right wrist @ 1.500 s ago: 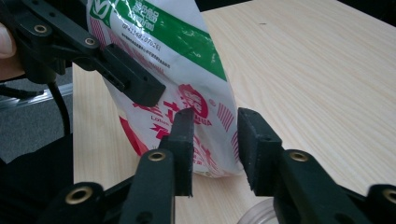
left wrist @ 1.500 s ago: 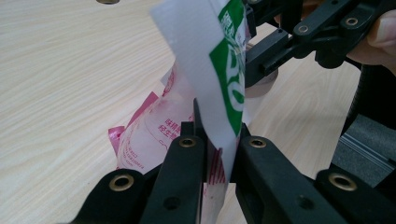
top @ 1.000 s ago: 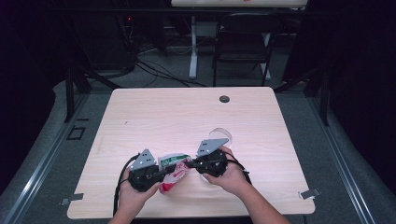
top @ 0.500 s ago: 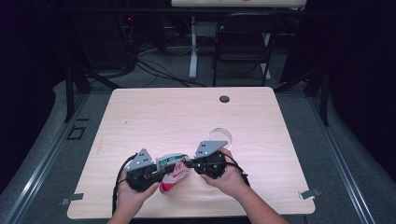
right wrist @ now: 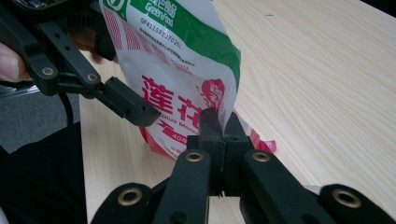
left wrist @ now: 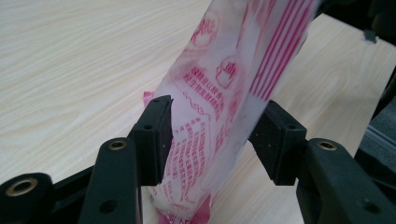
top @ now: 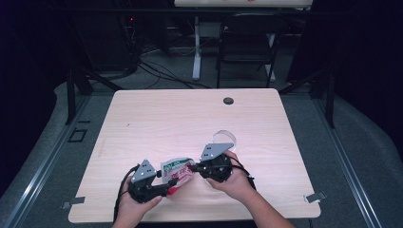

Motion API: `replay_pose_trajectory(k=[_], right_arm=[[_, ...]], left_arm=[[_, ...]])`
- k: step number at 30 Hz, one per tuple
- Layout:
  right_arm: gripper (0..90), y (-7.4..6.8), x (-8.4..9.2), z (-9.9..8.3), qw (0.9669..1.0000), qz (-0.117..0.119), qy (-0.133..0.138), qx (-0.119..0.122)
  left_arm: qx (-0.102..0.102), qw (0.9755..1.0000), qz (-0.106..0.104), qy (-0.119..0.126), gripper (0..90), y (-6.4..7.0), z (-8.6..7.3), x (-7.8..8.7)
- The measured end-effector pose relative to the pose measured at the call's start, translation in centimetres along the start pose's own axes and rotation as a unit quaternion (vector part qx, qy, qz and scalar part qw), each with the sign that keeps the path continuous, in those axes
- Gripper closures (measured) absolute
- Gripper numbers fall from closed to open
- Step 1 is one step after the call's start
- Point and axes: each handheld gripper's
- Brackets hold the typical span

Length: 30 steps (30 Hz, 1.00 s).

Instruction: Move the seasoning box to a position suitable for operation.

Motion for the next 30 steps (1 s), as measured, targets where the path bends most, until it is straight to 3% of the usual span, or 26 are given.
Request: replay_pose_trajectory(k=[7,20,30], right_arm=[[90.0,-0.1,0.1,-0.2,1.0,-0.003,-0.001,0.003],[90.0,-0.1,0.4,-0.5,1.0,-0.002,-0.004,0.003],[90.0,-0.1,0.5,-0.6,1.0,-0.001,-0.003,0.002]], left_arm=[[0.012,0.9998,0.01,-0.009,44.4,-0.4,-0.5,-0.8],[0.006,0.9991,0.029,-0.031,38.5,-0.8,-1.3,-2.6],[0.016,0.9984,0.046,-0.03,32.4,-0.8,-2.0,-3.9]])
Point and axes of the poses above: each handheld gripper's, and its own axes: x roughly backward along the jaws, z roughly out of its top, y roughly to its right, and after that the axes turned 8 degrees about x, right-handed
